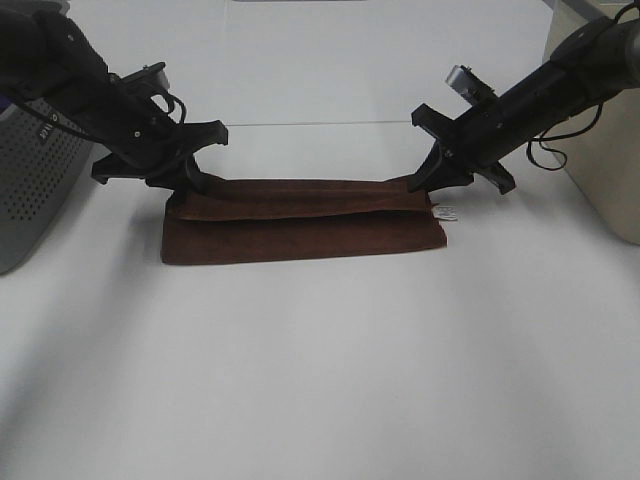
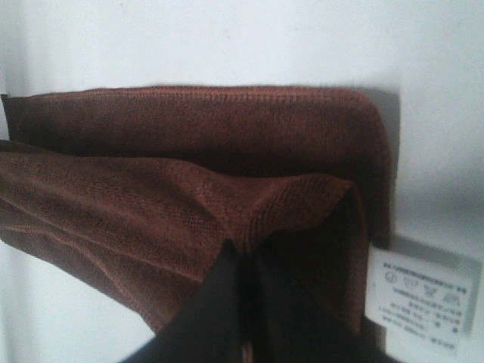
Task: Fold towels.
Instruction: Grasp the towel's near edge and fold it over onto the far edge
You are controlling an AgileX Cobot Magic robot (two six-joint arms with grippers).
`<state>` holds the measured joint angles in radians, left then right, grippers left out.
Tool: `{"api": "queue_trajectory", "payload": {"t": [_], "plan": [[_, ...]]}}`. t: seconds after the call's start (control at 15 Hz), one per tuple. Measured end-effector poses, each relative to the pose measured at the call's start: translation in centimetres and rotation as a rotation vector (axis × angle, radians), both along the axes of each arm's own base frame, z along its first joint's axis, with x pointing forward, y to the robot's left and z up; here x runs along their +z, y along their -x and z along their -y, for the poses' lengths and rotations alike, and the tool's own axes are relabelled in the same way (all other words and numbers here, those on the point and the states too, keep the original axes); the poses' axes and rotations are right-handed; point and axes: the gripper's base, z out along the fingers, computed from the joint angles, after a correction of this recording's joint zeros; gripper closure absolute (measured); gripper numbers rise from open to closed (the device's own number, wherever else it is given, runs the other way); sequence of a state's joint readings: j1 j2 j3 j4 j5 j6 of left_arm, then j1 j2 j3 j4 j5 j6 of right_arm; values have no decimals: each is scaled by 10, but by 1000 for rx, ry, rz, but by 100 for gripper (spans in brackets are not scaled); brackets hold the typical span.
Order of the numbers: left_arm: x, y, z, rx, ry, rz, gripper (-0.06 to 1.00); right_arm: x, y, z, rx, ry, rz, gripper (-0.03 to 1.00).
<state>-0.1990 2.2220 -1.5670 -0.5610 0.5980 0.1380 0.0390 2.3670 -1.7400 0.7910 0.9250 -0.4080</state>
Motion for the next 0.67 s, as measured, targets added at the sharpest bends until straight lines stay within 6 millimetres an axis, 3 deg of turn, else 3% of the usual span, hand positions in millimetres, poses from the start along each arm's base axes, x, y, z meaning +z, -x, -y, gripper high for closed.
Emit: {"api": "queue_trajectory", "payload": {"t": [0.13, 0.4, 0.53, 0.67], "plan": [[0, -4, -1, 21, -5, 37, 87, -1, -4, 0, -20, 16, 30, 90], [1, -5, -1, 42, 18, 39, 30, -1, -5, 1, -30, 16, 36, 43], [1, -4, -1, 28, 5, 37, 19, 2, -4, 1, -23, 11, 34, 30], [7, -3, -7, -25, -67, 58, 17, 21, 0, 4, 17, 44, 57, 27]]}}
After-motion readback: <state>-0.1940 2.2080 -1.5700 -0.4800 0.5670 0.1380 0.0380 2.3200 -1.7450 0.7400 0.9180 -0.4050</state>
